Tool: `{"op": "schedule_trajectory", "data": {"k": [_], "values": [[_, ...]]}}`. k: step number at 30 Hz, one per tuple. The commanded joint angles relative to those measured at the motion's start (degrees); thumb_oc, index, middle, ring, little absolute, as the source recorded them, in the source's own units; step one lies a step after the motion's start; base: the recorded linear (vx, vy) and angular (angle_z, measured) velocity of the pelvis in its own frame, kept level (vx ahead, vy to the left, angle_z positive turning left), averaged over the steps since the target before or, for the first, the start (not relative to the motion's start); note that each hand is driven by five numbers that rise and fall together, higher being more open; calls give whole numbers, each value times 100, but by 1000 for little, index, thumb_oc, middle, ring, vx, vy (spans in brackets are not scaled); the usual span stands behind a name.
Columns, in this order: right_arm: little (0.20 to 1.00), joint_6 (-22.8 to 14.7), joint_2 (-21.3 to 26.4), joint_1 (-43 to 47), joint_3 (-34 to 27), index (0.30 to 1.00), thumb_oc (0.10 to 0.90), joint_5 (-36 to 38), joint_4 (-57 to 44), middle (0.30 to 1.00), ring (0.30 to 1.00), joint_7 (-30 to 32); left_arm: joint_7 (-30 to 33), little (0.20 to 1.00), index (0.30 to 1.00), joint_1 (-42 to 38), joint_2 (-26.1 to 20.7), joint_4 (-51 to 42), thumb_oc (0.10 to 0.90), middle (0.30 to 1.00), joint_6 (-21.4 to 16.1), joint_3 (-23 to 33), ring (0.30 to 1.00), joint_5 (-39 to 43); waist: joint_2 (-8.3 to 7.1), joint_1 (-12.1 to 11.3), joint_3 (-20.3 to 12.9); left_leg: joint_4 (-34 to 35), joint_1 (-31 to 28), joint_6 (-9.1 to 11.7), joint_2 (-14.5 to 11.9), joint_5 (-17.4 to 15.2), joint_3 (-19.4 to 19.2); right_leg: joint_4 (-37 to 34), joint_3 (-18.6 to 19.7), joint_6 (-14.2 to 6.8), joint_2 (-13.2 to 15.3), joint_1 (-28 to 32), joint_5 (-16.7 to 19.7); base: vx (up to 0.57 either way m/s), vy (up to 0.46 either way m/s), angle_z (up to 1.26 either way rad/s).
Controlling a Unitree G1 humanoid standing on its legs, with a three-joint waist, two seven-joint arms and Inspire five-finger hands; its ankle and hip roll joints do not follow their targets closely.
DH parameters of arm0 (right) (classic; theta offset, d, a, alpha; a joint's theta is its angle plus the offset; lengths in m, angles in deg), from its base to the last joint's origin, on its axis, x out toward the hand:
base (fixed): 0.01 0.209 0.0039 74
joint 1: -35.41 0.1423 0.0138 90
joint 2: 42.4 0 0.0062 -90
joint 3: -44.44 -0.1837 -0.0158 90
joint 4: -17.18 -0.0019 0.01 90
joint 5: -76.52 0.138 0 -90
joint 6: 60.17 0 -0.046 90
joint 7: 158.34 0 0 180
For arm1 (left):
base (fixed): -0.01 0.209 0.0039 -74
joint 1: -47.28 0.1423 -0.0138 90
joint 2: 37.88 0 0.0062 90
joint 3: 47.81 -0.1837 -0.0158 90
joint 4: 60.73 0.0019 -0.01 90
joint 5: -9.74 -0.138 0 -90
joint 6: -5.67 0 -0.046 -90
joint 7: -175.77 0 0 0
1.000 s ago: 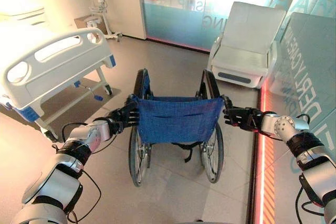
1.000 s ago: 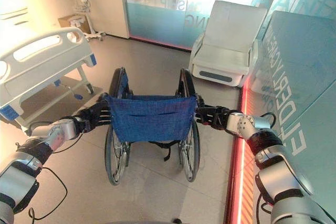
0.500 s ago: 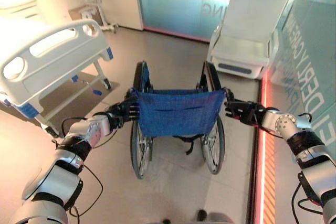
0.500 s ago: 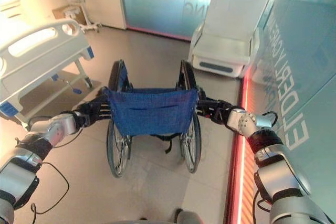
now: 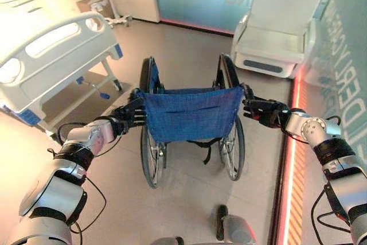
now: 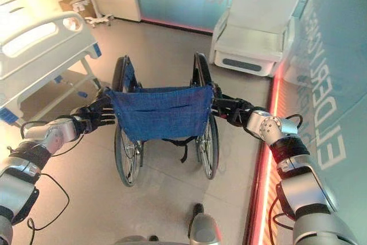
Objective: Push the wheelchair next to the bed
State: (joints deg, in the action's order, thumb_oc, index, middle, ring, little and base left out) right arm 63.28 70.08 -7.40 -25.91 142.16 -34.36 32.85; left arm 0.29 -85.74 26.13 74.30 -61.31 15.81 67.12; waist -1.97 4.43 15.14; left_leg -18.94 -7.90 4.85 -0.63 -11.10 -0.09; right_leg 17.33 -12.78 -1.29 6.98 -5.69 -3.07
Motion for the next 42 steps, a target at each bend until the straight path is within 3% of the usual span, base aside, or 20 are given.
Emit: {"op": "schedule_trajectory", "data": {"k": [1,4,6,7,9,10,13,17,19,20,21,23,25,27,30,31,33,39,40,42], "values": [[300,-94,-314,877,362,300,400,330,-403,300,300,-1181,-215,300,300,-1063,351,-429,400,300,-1305,477,300,258,74,23,-771,-3017,401,237,337,1583,-621,-1390,-53,-1,-152,404,693,524,-241,7],[300,-86,-253,850,453,300,400,274,-581,300,300,-1247,-173,300,300,-953,147,-597,400,300,-1172,636,300,269,52,-175,-576,-3248,1232,162,37,1412,-779,-1293,-211,116,-166,800,405,376,-75,-34],[300,-138,-295,971,530,300,400,317,-613,300,300,-1081,-298,300,300,-927,-52,-577,400,300,-1159,664,300,302,88,-384,-404,-1947,1301,-9,43,1197,-739,-1250,-74,50,-278,1127,223,578,79,-23],[300,-139,-334,1124,615,300,400,401,-558,300,300,-995,-425,300,300,-936,-232,-507,400,300,-1155,663,300,408,156,-527,-346,-431,1322,-32,92,1350,-652,-1219,153,3,-435,1308,92,639,121,-5],[300,-178,-361,1219,707,300,400,544,-499,300,300,-930,-504,300,300,-956,-350,-441,400,300,-1140,640,300,494,188,-664,-343,412,1451,-10,186,1547,-503,-1242,309,-20,-559,1464,17,659,136,12],[300,-193,-382,1251,773,300,400,579,-484,300,300,-913,-529,300,300,-943,-466,-431,400,300,-1100,639,300,567,277,-816,-398,1438,1713,94,114,1990,-385,-1288,393,-8,-736,1688,-69,716,133,8],[300,-164,-360,1089,756,300,400,604,-610,300,300,-901,-525,300,300,-797,-657,-563,400,300,-940,746,300,597,252,-1057,-490,2263,1946,133,73,2351,-405,-1295,563,10,-777,2193,-413,670,133,-23],[300,-151,-531,735,604,300,400,416,-642,300,300,-1007,-521,300,300,-650,-789,-532,400,300,-722,991,300,419,243,-1250,-777,1958,1826,-63,1,2100,-266,-857,519,-196,-475,2554,-1046,725,237,-42],[300,-164,-575,590,542,300,400,324,-658,300,300,-1072,-543,300,300,-659,-799,-503,400,300,-689,998,300,331,190,-1274,-820,1717,1818,-152,48,1957,-238,-665,476,-291,-330,2586,-1084,434,202,-60],[300,-236,-637,320,460,300,400,227,-755,300,300,-1055,-641,300,300,-688,-793,-413,400,300,-694,958,300,185,84,-1295,-900,1497,1779,-326,194,1773,-188,-186,378,-498,-55,2604,-801,801,417,-99],[300,-305,-648,85,385,300,400,210,-835,300,300,-1049,-797,300,300,-733,-773,-224,400,300,-757,856,300,-13,15,-1238,-957,1346,1651,-524,376,1590,-134,1053,335,-705,239,2311,-157,611,328,-101],[300,-333,-624,33,370,300,400,226,-864,300,300,-1015,-880,300,300,-761,-771,-153,400,300,-780,799,300,-64,50,-1212,-979,1297,1626,-573,395,1535,-101,1509,387,-712,279,2077,60,391,247,-74],[300,-359,-574,18,364,300,400,311,-853,300,300,-981,-1037,300,300,-844,-754,83,400,300,-914,656,300,-160,182,-1048,-877,1125,1315,-703,478,1252,-52,2635,439,-559,502,1122,444,506,298,-35],[300,-313,-619,55,312,300,400,281,-867,300,300,-910,-1037,300,300,-827,-655,103,400,300,-1003,694,300,-282,211,-988,-813,1072,1102,-760,505,1136,-223,2198,298,-405,648,734,321,477,115,-9],[300,-320,-641,147,255,300,400,246,-924,300,300,-806,-830,300,300,-796,-536,-87,400,300,-1050,813,300,-324,178,-834,-684,1121,633,-711,591,905,-232,518,103,-392,370,262,212,484,-49,18],[300,-347,-599,96,212,300,400,230,-1022,300,300,-786,-756,300,300,-689,-476,-242,400,300,-1122,908,300,-318,44,-718,-633,1058,446,-705,759,615,-211,-585,145,-578,306,-76,618,577,-108,33],[300,-373,-528,43,194,300,400,229,-1132,300,300,-683,-724,300,300,-529,-427,-448,400,300,-1159,996,300,-321,-17,-531,-610,949,214,-669,837,315,-104,-1962,300,-823,70,-272,1128,598,-147,18],[300,-137,-472,317,148,300,400,90,-879,300,300,-789,-638,300,300,-525,-260,-420,400,300,-1114,991,300,-423,-2,-283,-641,488,-245,-727,757,-297,-72,-2028,418,-772,58,-488,1234,543,-172,79],[300,-109,-416,395,197,300,400,111,-810,300,300,-818,-684,300,300,-525,-214,-363,400,300,-1150,978,300,-401,10,-235,-703,256,-243,-686,726,-247,-48,-1964,519,-720,20,-438,1211,523,-213,84],[300,-50,-284,602,354,300,400,193,-584,300,300,-970,-702,300,300,-456,-146,-312,400,300,-1217,974,300,-223,149,-123,-865,-684,-300,-328,486,356,4,-1590,710,-509,-131,-336,1068,576,-245,63]]}}
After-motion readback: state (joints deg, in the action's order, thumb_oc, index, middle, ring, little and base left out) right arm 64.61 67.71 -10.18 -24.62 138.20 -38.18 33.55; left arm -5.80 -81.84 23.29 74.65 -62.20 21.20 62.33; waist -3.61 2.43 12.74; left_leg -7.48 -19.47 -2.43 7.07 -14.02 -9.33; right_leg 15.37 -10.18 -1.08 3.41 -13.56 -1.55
